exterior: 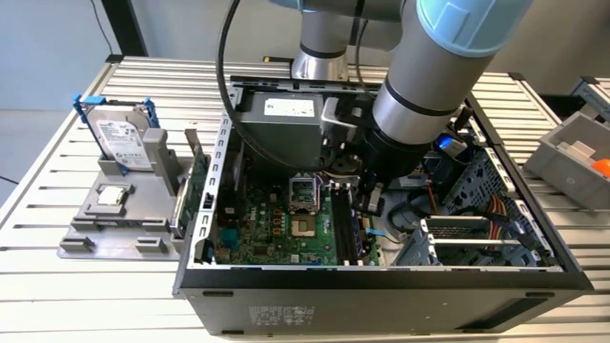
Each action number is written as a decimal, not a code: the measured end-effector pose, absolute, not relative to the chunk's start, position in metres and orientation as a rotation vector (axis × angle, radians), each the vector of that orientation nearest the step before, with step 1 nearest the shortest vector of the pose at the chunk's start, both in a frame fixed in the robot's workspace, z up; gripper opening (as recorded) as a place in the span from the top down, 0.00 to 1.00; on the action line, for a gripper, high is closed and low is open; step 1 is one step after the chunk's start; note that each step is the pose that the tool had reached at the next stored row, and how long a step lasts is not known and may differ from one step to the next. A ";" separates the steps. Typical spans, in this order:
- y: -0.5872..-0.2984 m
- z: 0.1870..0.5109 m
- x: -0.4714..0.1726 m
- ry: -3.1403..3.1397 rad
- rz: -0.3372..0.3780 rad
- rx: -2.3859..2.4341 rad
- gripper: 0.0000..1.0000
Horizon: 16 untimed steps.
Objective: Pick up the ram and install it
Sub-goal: 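Press down the ram until it locks into place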
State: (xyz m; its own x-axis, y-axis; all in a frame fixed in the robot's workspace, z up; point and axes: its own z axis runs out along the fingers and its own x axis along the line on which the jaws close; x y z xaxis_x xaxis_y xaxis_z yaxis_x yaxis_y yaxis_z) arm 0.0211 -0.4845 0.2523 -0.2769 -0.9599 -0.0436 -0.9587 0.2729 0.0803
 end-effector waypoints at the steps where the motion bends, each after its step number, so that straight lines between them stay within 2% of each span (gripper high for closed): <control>1: -0.484 0.252 0.021 -2.481 -0.140 1.901 1.00; 16: -0.485 0.252 0.021 -2.272 -0.111 2.166 1.00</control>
